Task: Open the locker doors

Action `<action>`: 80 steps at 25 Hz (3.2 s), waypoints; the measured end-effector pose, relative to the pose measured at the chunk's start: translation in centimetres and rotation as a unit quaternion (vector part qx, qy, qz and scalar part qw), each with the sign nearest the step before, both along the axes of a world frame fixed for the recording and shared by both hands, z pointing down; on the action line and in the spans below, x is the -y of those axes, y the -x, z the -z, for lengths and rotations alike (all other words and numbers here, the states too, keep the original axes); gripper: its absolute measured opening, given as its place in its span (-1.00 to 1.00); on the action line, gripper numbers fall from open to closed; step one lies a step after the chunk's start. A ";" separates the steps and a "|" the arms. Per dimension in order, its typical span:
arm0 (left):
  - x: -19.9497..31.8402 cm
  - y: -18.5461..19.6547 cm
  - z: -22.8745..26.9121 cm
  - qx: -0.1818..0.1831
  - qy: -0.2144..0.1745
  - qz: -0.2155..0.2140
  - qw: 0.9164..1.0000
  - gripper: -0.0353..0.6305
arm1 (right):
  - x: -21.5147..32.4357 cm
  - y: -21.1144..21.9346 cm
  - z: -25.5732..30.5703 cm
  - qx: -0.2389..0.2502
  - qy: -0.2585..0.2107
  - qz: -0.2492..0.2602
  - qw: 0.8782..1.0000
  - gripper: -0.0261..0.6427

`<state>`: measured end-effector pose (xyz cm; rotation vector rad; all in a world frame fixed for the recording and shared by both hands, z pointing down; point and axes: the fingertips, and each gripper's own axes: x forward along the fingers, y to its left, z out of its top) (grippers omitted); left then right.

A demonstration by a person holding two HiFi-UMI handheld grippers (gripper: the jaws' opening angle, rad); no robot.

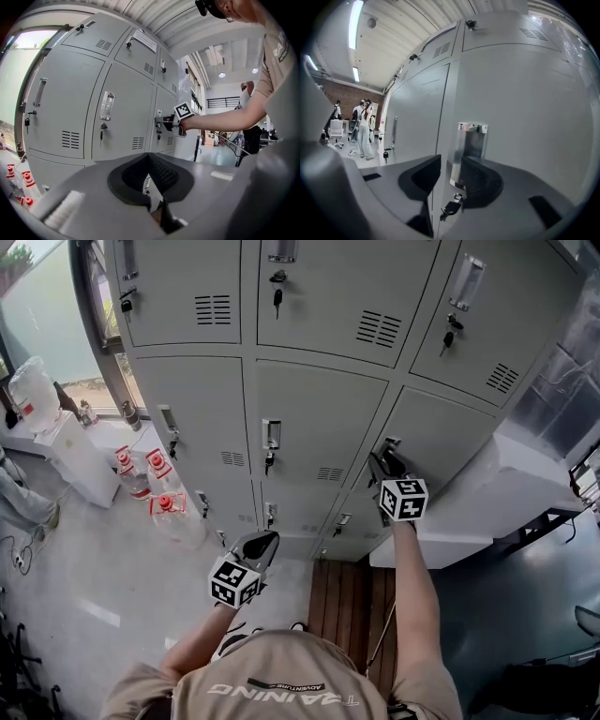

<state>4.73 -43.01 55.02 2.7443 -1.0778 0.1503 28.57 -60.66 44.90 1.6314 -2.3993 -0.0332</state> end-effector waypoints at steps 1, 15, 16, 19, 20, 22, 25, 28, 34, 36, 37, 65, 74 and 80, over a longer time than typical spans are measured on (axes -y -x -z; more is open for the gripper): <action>0.0 0.3 -0.1 0.000 0.001 0.003 1.000 -0.88 | 0.2 0.1 0.0 0.007 0.000 -0.003 1.000 -0.60; -1.5 1.1 -1.5 0.013 0.019 -0.023 0.999 -0.88 | -8.0 -0.8 0.3 0.001 0.001 -0.032 0.999 -0.60; -1.8 0.6 -1.5 0.014 0.019 -0.032 0.999 -0.88 | -9.4 -1.3 0.3 0.001 0.003 -0.037 0.999 -0.60; -2.7 -0.8 -1.6 0.016 0.019 -0.062 0.998 -0.88 | -13.5 -3.2 0.2 0.005 0.011 -0.055 0.998 -0.60; -3.0 -1.3 -1.7 0.016 0.019 -0.072 0.997 -0.88 | -14.8 -4.0 0.1 0.006 0.013 -0.065 0.998 -0.60; -3.6 -2.4 -1.6 0.014 0.017 -0.090 0.996 -0.87 | -17.2 -5.8 0.1 0.004 0.017 -0.090 0.996 -0.60; -4.4 -4.0 -1.2 0.006 0.012 -0.114 0.993 -0.87 | -20.4 -8.6 0.0 -0.009 0.023 -0.141 0.990 -0.61; -5.5 -5.0 -1.3 0.008 0.012 -0.140 0.990 -0.88 | -22.6 -11.2 -0.6 -0.022 0.031 -0.186 0.982 -0.69; -7.5 -5.1 -1.9 0.012 0.019 -0.166 0.986 -0.88 | -24.7 -14.8 -1.0 0.000 0.032 -0.221 0.975 -0.69; -7.8 -4.5 -2.0 0.012 0.020 -0.164 0.986 -0.88 | -25.2 -16.0 -0.9 -0.002 0.029 -0.242 0.970 -0.69; -7.9 -4.2 -2.1 0.011 0.021 -0.163 0.986 -0.88 | -25.4 -16.6 -0.9 0.003 0.028 -0.253 0.967 -0.69; -6.3 2.4 6.9 -0.042 -0.057 -0.025 0.997 -0.87 | -26.2 12.9 -2.3 0.066 -0.011 0.007 0.998 -0.69; -7.1 2.5 8.5 -0.046 -0.078 -0.007 0.996 -0.87 | -26.6 13.0 -1.5 0.075 -0.006 0.034 0.997 -0.76; -6.8 2.4 10.1 -0.045 -0.096 -0.006 0.994 -0.87 | -26.4 13.1 -0.6 0.065 -0.019 0.043 0.997 -0.80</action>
